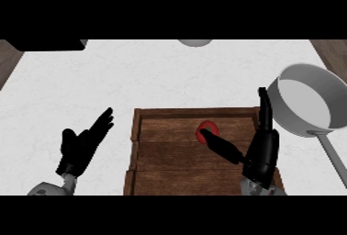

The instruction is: Pick the tomato from the tray and place it in the pot

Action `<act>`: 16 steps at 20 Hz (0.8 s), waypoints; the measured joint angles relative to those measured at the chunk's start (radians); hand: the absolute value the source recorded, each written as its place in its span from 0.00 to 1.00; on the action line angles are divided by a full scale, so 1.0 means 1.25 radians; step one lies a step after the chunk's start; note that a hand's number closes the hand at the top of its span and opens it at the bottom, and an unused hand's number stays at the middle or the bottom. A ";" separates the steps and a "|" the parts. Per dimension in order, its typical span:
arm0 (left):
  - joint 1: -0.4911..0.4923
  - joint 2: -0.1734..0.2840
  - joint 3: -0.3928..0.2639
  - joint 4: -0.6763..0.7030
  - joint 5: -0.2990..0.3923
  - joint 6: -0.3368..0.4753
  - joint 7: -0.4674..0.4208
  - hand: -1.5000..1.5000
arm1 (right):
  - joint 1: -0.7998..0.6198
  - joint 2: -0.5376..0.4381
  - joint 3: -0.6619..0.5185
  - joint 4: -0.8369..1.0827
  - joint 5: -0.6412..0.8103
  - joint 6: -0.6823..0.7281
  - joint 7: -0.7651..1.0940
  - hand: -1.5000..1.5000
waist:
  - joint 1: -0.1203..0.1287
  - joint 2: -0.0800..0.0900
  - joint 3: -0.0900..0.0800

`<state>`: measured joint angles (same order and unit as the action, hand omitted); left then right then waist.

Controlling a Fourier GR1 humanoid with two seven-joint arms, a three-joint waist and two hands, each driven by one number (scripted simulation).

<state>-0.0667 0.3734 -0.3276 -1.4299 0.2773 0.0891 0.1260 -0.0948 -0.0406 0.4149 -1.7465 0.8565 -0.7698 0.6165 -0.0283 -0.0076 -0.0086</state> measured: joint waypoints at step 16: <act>-0.039 -0.039 0.007 0.035 -0.026 -0.020 0.000 0.50 | -0.123 0.031 0.050 0.042 -0.030 0.220 0.389 0.00 | 0.026 0.006 0.006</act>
<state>-0.1155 0.3243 -0.3183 -1.3859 0.2443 0.0640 0.1266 -0.2487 -0.0023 0.4774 -1.6942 0.8184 -0.4947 1.1024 0.0037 0.0000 -0.0007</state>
